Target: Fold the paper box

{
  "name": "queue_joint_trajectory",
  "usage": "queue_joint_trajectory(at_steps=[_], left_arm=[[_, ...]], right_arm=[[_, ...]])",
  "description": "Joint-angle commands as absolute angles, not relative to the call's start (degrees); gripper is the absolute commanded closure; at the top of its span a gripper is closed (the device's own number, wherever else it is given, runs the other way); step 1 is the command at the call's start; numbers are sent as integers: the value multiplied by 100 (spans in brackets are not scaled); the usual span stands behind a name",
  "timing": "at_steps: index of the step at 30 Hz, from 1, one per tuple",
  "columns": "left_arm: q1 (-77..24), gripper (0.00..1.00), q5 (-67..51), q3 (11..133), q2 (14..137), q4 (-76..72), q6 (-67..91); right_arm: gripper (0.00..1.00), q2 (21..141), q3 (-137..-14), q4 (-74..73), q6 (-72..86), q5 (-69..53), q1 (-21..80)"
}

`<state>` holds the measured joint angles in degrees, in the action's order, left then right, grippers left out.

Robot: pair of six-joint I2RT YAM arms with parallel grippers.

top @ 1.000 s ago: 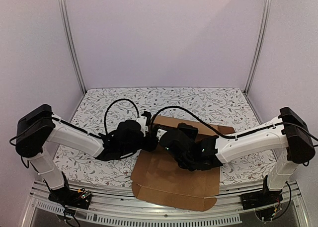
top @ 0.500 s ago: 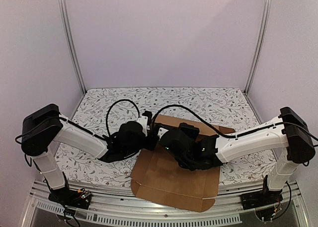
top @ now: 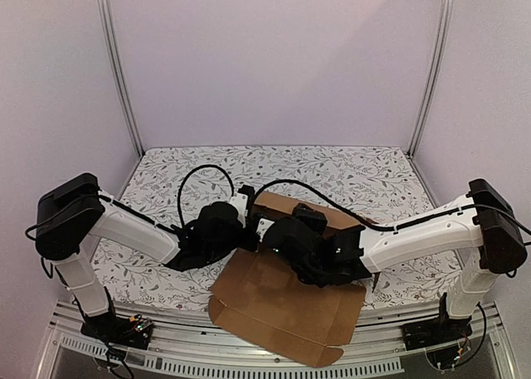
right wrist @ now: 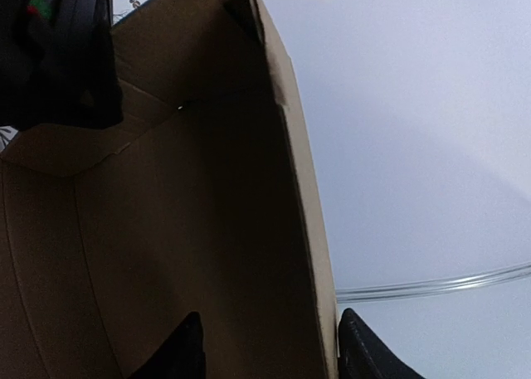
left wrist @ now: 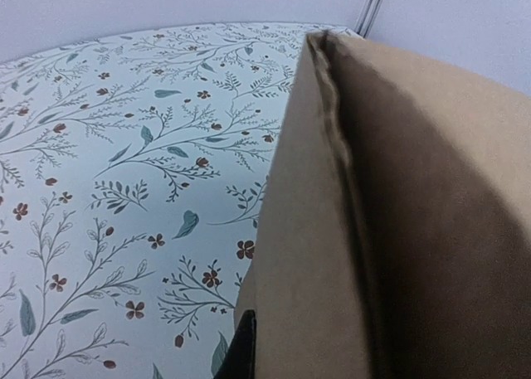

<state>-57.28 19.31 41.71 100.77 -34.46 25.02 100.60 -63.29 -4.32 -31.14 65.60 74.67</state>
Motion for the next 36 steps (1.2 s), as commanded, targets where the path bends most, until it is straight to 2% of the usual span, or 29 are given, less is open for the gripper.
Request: queue_joint_trajectory(at_steps=[1, 6, 9, 15, 20, 26, 31, 36], left_arm=[[-5824, 100, 1444, 4295, 9921, -2936, 2337], [-5818, 100, 1567, 4371, 9810, -2770, 2011], [-5823, 100, 1612, 4452, 9815, -2665, 1821], [-5818, 100, 1550, 4652, 9927, -2535, 1367], [-5810, 100, 1180, 4798, 10122, -2520, 997], [-5786, 100, 870, 4924, 10292, -2480, 750], [-5789, 100, 814, 4973, 10422, -2437, 865], [-5787, 93, 967, 4895, 10371, -2479, 926]], right_arm=[[40, 9803, -6631, -900, -2931, 5949, 7491], [20, 9159, -6914, -1704, -2411, 5279, 7481], [13, 8733, -7103, -2336, -2033, 4672, 7481], [7, 8002, -7237, -2957, -1588, 3776, 7411], [9, 7786, -7338, -3078, -889, 2833, 6784], [22, 8086, -7501, -2922, -121, 1714, 6062], [49, 8552, -7648, -2651, 301, 1380, 5810], [78, 8899, -7588, -2255, 574, 1258, 5740]])
